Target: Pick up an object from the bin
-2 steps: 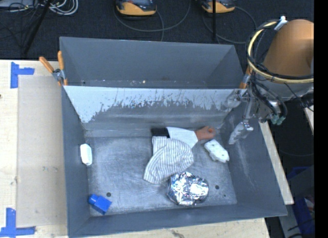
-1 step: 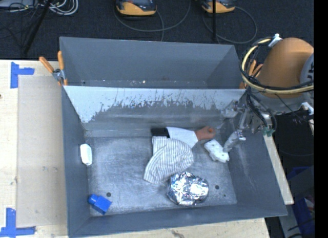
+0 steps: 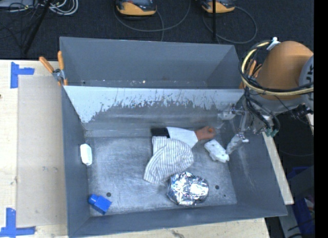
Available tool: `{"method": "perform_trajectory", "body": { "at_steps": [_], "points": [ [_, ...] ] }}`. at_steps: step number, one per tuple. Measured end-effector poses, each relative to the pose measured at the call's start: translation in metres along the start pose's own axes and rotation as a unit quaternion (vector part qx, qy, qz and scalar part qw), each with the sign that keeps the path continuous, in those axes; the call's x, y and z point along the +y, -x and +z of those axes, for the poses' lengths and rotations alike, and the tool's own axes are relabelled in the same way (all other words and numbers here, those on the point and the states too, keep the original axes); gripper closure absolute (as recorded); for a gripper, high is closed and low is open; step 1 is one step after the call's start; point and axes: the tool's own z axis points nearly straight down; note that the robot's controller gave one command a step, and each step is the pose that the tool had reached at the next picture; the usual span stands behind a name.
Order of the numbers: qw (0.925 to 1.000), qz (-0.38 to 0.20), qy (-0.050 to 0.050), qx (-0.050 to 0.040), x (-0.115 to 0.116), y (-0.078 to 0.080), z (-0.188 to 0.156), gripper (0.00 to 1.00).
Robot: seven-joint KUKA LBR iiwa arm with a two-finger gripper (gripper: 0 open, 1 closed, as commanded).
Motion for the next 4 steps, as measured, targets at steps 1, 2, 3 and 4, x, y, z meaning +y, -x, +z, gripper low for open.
{"method": "perform_trajectory", "body": {
  "at_steps": [1,2,3,4],
  "points": [
    [0.9995,0.030,0.001,0.0001,-0.010,-0.013,0.001,0.00],
    [0.9957,0.093,0.000,-0.0002,-0.011,-0.020,0.041,0.00],
    [0.9922,0.125,0.000,-0.0039,-0.012,-0.016,0.062,1.00],
    [0.9922,0.124,0.000,-0.0049,-0.012,-0.016,0.062,1.00]
  ]
}}
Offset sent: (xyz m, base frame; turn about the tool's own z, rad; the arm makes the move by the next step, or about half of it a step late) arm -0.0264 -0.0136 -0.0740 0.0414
